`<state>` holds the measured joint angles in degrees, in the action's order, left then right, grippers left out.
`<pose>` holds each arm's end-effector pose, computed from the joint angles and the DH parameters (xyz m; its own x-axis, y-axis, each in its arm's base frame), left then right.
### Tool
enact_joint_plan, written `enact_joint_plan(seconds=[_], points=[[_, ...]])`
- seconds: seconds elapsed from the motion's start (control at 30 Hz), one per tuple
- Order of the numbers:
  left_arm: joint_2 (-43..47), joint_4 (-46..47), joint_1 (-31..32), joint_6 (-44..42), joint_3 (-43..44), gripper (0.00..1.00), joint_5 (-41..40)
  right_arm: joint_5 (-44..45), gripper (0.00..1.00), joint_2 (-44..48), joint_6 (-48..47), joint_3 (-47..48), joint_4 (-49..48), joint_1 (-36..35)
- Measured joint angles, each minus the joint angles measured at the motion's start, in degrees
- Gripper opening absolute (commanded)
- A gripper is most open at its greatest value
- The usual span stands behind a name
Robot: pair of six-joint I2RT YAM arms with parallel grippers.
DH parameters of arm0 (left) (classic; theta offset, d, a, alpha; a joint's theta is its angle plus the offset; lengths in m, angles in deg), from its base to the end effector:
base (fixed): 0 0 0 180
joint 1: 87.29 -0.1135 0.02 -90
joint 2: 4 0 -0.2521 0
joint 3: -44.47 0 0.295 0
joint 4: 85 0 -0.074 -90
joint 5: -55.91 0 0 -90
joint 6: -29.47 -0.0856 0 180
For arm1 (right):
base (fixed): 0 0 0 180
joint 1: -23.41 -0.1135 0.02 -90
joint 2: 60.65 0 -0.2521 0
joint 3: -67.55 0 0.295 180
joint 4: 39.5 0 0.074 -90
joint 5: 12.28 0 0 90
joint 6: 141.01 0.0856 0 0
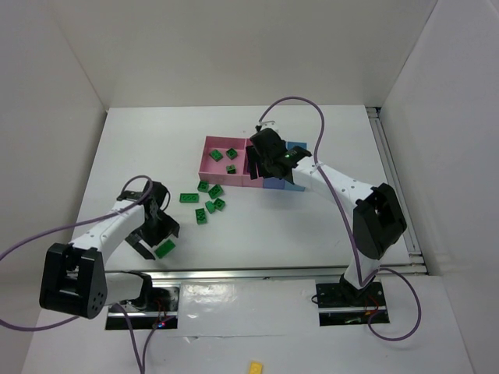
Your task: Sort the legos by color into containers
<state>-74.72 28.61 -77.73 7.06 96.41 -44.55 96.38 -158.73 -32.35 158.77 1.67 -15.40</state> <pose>0.2288 -0.0228 0.0989 -0.5117 -0.8357 -0.1993 -0.8519 0.5237 -0.0089 0.3694 0.2620 0.2125 -0.6855 -0.1624 -0.7097 -0.2193 0.9756 -0.0114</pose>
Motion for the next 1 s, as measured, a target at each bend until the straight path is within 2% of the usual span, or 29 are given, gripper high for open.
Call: enact_joint_plan(seconds=[0.2, 0.3, 0.53, 0.6, 0.7, 1.0], points=[[-4.55, 6.36, -1.88, -2.93, -1.68, 0.95, 2.56, -0.02, 0.77, 0.0, -0.02, 0.0, 0.07, 0.0], [-7.63, 10.16, -1.66, -5.6, -1.42, 0.93, 6.95, -0.04, 0.77, -0.02, -0.04, 0.0, 0.15, 0.0], [-16.59, 13.46, 4.09, -10.88, 6.75, 0.92, 10.19, 0.0, 0.77, -0.07, -0.04, 0.0, 0.24, 0.0], [-18.05, 14.32, 5.51, -12.15, 8.9, 0.96, 10.34, 0.0, 0.77, -0.11, -0.04, 0.0, 0.24, 0.0], [-19.28, 14.38, 6.73, -14.4, 11.52, 1.0, 9.77, 0.0, 0.77, -0.15, -0.04, 0.0, 0.24, 0.0], [-23.96, 10.36, 6.6, -22.18, 16.09, 1.0, 1.38, 0.0, 0.77, -0.44, -0.04, 0.0, 0.24, 0.0]])
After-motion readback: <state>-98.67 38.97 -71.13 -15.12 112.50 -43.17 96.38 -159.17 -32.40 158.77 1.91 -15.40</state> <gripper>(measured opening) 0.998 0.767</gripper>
